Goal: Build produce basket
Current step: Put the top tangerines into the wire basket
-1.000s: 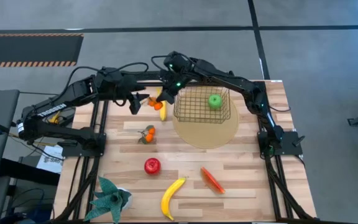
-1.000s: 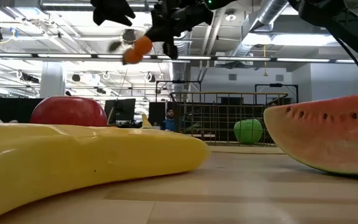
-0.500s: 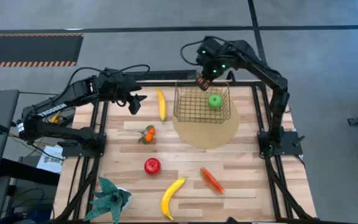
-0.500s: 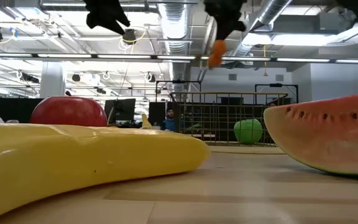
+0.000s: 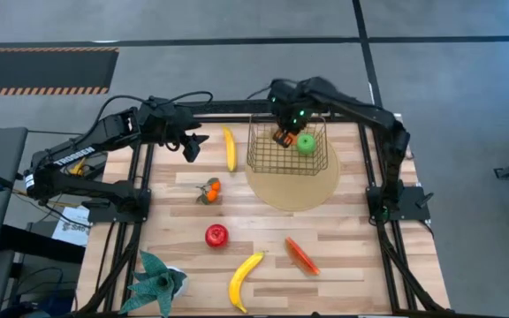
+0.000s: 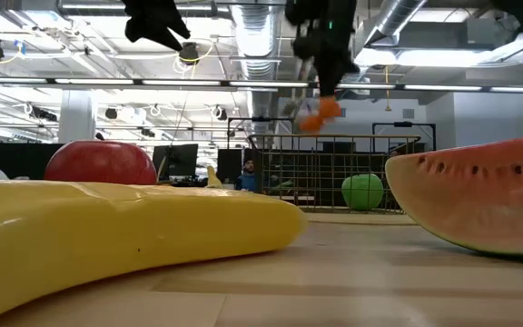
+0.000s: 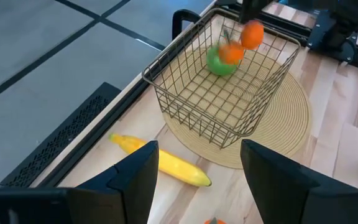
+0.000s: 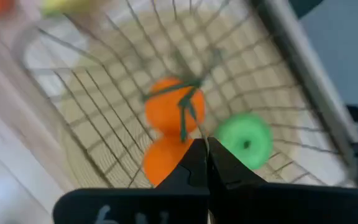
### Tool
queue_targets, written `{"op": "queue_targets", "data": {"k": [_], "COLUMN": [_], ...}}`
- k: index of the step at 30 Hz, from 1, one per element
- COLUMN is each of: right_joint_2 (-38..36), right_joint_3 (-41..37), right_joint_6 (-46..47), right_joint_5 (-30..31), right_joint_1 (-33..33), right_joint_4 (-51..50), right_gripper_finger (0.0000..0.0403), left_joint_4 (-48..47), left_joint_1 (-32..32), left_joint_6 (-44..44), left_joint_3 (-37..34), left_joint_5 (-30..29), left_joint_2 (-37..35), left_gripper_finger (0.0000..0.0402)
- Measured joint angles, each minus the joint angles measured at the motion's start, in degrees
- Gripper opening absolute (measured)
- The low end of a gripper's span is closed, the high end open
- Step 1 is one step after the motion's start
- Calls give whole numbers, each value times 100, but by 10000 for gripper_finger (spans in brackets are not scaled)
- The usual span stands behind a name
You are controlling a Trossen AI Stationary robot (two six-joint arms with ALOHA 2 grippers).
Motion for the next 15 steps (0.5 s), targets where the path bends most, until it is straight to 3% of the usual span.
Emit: {"op": "queue_targets", "data": {"k": [6,10,15], "right_joint_2": [-79,-79,22], "right_joint_3": [-1335,-1603,-1616], "right_joint_6": [9,-25,-31], "right_joint_5": [-309,-327,-791], "right_joint_1": [-57,-315,-609], "right_joint_4": [1114,1873,2325], "right_gripper_finger": [0,0,0], "left_joint_4": [-11,-14,-17], "left_joint_1": [0,0,0], "left_joint_6": [-2,-2,-24], "left_joint_3": [0,0,0], "left_joint_5": [2,9,9], "left_joint_2": [0,0,0], "left_gripper_finger": [217,217,217]}}
